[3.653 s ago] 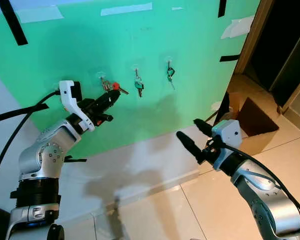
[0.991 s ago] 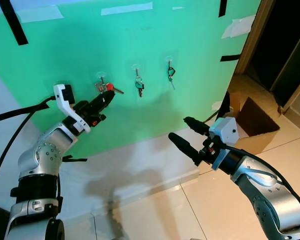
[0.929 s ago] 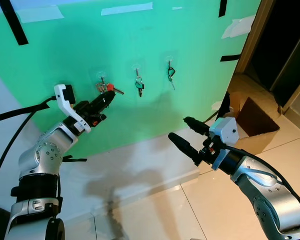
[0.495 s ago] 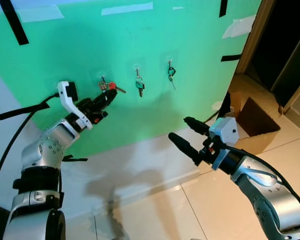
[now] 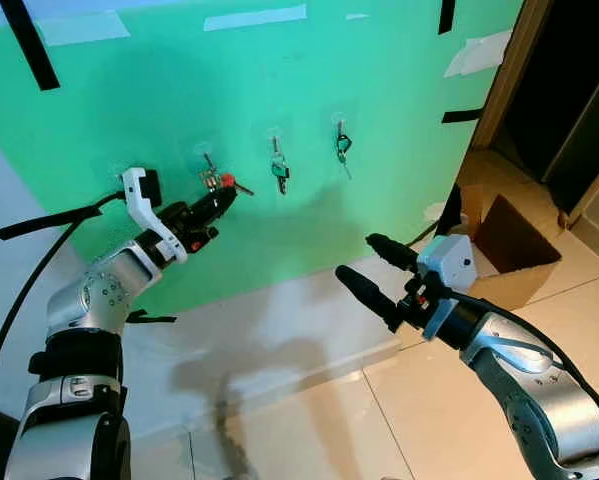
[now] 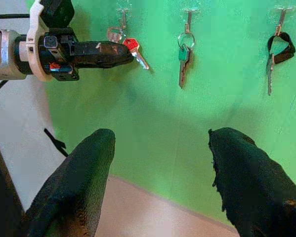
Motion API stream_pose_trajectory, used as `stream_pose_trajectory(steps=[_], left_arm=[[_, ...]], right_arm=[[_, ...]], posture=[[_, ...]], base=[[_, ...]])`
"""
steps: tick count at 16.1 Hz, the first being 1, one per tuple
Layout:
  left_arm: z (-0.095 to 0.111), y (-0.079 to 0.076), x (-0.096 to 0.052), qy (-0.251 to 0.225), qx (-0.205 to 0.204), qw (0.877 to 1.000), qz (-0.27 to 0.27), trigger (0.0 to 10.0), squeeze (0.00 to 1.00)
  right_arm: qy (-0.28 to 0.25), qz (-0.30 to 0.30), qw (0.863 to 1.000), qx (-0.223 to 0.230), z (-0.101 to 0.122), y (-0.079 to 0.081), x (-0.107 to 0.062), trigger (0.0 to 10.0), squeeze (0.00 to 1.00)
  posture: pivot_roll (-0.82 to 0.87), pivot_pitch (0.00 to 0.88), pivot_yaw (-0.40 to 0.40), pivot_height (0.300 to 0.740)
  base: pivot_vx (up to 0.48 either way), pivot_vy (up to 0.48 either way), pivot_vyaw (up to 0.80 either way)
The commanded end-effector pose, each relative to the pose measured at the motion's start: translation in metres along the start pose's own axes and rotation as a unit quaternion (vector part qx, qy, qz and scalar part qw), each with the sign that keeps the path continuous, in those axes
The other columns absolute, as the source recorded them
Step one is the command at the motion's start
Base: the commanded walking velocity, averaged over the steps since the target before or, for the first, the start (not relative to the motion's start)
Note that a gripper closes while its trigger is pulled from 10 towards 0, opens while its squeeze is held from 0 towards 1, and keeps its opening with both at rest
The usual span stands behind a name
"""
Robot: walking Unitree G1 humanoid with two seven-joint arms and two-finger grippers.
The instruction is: Hang keys on a hook
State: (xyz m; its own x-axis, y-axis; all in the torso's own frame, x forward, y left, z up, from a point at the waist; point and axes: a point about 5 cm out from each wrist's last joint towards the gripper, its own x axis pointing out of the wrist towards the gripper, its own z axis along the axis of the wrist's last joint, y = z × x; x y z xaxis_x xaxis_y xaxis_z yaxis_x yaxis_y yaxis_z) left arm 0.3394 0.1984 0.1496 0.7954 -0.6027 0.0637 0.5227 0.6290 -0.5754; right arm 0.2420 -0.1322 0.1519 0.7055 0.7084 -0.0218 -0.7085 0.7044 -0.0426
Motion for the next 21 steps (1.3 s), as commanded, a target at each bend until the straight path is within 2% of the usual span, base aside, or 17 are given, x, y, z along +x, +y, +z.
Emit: stream_pose_trajectory(steps=[1, 10, 11, 12, 13, 17, 19, 21], left_arm=[[-0.003, 0.004, -0.002, 0.013, 0.001, 1.0, 0.011, 10.0, 0.0], [-0.018, 0.002, -0.006, 0.037, 0.026, 0.999, 0.004, 10.0, 0.0], [-0.017, -0.002, -0.006, 0.03, 0.035, 0.999, -0.013, 10.0, 0.0], [-0.007, -0.014, -0.006, -0.005, 0.047, 0.997, -0.063, 10.0, 0.0], [-0.006, -0.015, -0.006, -0.012, 0.048, 0.996, -0.069, 10.0, 0.0], [0.0, -0.016, -0.005, -0.027, 0.05, 0.996, -0.068, 10.0, 0.0], [0.006, -0.012, -0.004, -0.056, 0.046, 0.996, -0.047, 10.0, 0.0], [0.01, -0.012, -0.004, -0.067, 0.043, 0.996, -0.049, 10.0, 0.0]], right_arm=[[-0.001, 0.001, 1.0, -0.005, 0.0, 0.001, 0.002, 10.0, 0.0], [0.001, 0.002, 1.0, -0.009, -0.001, 0.0, 0.003, 10.0, 0.0], [0.0, 0.002, 1.0, -0.01, -0.001, 0.0, 0.003, 10.0, 0.0], [0.0, 0.001, 1.0, -0.011, -0.001, 0.0, 0.003, 10.0, 0.0], [0.0, 0.001, 1.0, -0.012, 0.0, 0.0, 0.003, 10.0, 0.0], [-0.002, 0.004, 1.0, -0.012, 0.0, 0.0, 0.004, 10.0, 0.0], [-0.003, 0.004, 1.0, -0.012, 0.0, 0.0, 0.005, 10.0, 0.0], [-0.003, 0.005, 1.0, -0.012, 0.0, 0.0, 0.005, 10.0, 0.0]], posture=[[-0.12, 0.0, 0.105, 0.74], [-0.12, 0.0, 0.108, 0.74], [-0.12, 0.0, 0.108, 0.74], [-0.12, 0.0, 0.108, 0.74], [-0.12, 0.0, 0.107, 0.74], [-0.12, 0.0, 0.107, 0.74], [-0.12, 0.0, 0.105, 0.74], [-0.11, 0.0, 0.104, 0.74]], base=[[0.0, 0.0, 0.0], [0.0, 0.0, 0.0], [0.0, 0.0, 0.0], [0.0, 0.0, 0.0], [0.0, 0.0, 0.0], [0.0, 0.0, 0.0], [0.0, 0.0, 0.0], [0.0, 0.0, 0.0]])
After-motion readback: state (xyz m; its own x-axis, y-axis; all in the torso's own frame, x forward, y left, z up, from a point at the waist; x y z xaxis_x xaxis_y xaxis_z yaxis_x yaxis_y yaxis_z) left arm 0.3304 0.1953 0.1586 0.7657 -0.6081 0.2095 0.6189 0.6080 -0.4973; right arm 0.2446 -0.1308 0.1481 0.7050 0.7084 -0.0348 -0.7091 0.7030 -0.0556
